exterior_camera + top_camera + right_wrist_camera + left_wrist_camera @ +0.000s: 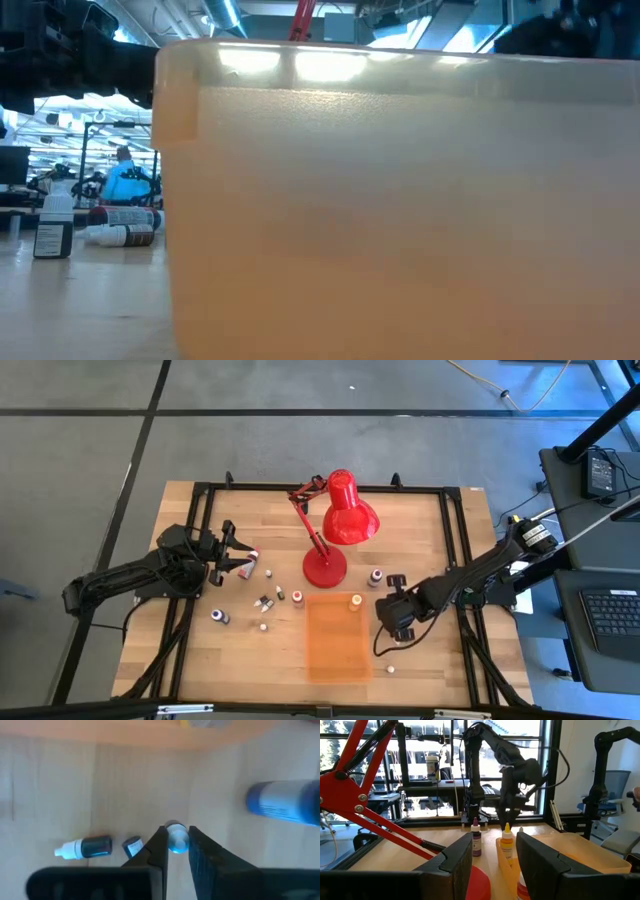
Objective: Pick & Place food coloring
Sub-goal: Put the small light blue food coloring bottle into the orange bin
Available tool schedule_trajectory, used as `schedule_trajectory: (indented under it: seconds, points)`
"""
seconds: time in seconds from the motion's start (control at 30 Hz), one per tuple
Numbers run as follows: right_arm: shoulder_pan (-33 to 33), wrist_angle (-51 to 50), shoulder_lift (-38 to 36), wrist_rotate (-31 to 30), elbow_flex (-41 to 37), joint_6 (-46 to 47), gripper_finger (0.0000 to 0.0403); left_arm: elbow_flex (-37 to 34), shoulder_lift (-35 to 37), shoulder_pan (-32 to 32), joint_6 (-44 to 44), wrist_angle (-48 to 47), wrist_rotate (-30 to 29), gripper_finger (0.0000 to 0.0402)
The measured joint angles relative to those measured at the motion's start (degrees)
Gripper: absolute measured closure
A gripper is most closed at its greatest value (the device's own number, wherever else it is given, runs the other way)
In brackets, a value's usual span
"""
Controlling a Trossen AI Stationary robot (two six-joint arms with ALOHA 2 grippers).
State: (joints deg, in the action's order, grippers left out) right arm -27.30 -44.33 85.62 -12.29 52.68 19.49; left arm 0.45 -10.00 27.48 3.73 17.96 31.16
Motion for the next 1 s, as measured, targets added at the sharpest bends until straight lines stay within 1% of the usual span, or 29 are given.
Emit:
schedule_trajectory:
  seconds: [0.17, 0.27, 0.5, 0.7, 0.87, 1.0]
  points:
    - [-1.41, 0.11, -0.02, -0.13, 6.41, -0.53, 0.0348, 0.0, 0.0, 0.0, 0.0, 0.0, 0.0, 0.0253]
    - [-2.87, 0.79, -0.02, -0.18, 8.89, -1.92, 0.0348, 0.0, 0.0, -0.01, 0.0, 0.0, 0.0, 0.0253]
    - [-4.41, 7.75, 0.12, -1.18, 9.23, -4.66, 0.0348, -0.01, -0.01, 0.0, 0.0, 0.0, 0.0, 0.0253]
    - [-4.25, 10.51, 1.16, -1.1, 9.22, -5.59, 0.0348, 0.0, -0.01, 0.0, 0.0, 0.0, 0.0, 0.0253]
    - [-4.01, 13.16, 3.98, 0.42, 9.31, -7.49, 0.0348, -0.01, 0.0, -0.02, 0.0, 0.11, 0.0, 0.0253]
    - [-3.99, 11.71, 7.36, 1.29, 11.92, -7.83, 0.0348, -0.02, -0.02, 0.0, 0.0, 0.02, -0.02, 0.0253]
